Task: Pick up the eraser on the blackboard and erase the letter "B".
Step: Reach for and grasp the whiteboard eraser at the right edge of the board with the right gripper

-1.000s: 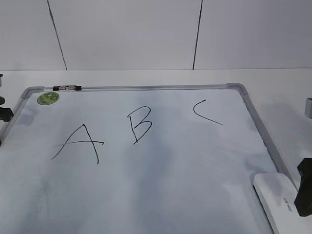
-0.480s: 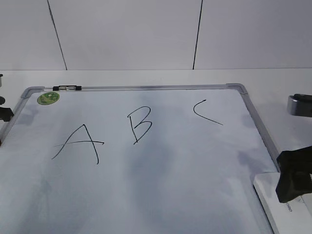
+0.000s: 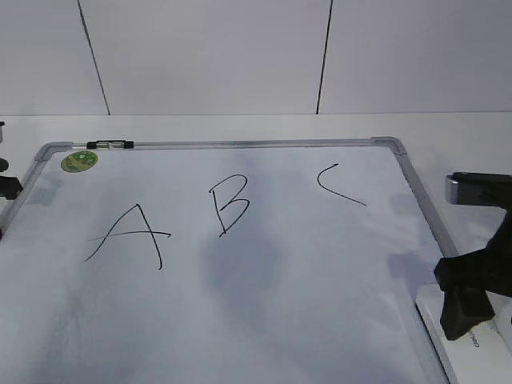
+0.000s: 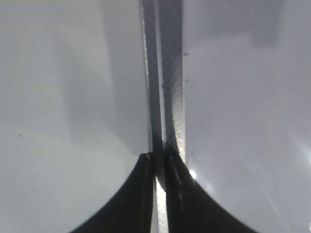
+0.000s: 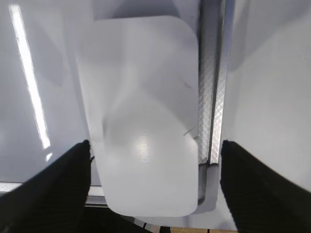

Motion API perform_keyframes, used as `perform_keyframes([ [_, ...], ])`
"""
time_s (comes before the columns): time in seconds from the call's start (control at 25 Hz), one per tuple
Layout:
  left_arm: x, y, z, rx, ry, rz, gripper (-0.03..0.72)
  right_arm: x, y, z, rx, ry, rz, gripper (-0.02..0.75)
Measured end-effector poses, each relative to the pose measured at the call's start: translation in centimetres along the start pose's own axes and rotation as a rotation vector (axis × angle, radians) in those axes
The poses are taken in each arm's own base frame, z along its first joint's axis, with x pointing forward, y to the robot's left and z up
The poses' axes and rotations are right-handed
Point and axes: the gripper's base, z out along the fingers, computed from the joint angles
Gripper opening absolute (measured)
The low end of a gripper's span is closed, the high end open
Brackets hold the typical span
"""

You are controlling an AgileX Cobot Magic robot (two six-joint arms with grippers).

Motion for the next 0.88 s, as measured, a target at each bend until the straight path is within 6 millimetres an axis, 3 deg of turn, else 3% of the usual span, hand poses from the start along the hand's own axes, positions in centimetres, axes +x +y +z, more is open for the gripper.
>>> perform_keyframes([
  [0.44,0.0,0.0,0.0,0.001,0.000,-0.001,0.028,-1.0,1.5,1.4,0.023,0.040,-0.070,0.664],
  [0.88,0.0,0.0,0.0,0.002,0.002,-0.001,0.028,-1.3,1.5,1.4,0.050,0.049,-0.058,0.663],
])
